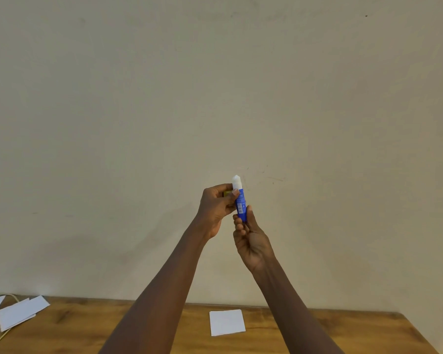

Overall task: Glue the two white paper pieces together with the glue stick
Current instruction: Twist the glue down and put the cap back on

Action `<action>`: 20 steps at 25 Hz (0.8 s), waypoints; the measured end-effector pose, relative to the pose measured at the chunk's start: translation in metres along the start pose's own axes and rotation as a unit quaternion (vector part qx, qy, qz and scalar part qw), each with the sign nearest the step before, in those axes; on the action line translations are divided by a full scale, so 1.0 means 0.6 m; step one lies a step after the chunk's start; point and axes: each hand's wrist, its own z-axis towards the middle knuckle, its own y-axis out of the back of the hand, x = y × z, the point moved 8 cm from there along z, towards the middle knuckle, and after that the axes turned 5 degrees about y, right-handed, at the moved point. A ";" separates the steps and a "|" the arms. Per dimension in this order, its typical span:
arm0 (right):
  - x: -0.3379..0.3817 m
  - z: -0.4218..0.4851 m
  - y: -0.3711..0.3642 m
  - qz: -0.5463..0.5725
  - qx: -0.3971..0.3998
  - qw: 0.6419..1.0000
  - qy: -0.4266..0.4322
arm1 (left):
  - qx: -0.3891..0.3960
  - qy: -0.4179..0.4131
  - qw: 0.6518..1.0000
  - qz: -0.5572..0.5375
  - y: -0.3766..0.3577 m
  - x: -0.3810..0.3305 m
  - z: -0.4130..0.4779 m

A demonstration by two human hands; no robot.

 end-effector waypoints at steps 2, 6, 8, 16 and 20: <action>0.004 0.000 -0.001 0.050 0.008 0.998 0.045 | 0.004 -0.002 1.000 0.006 -0.006 -0.003 0.000; -0.004 -0.009 0.006 0.030 -0.005 0.999 -0.010 | 0.002 -0.008 1.000 -0.001 -0.002 -0.008 -0.001; -0.002 -0.011 0.006 0.032 -0.009 0.999 -0.032 | 0.006 -0.010 1.000 -0.002 -0.002 -0.011 -0.002; 0.007 -0.011 0.002 0.039 0.011 0.999 0.014 | 0.007 0.002 1.000 -0.011 -0.013 -0.007 -0.001; 0.009 -0.012 -0.001 0.057 0.005 0.998 -0.020 | 0.010 -0.001 1.000 -0.006 -0.014 -0.010 -0.001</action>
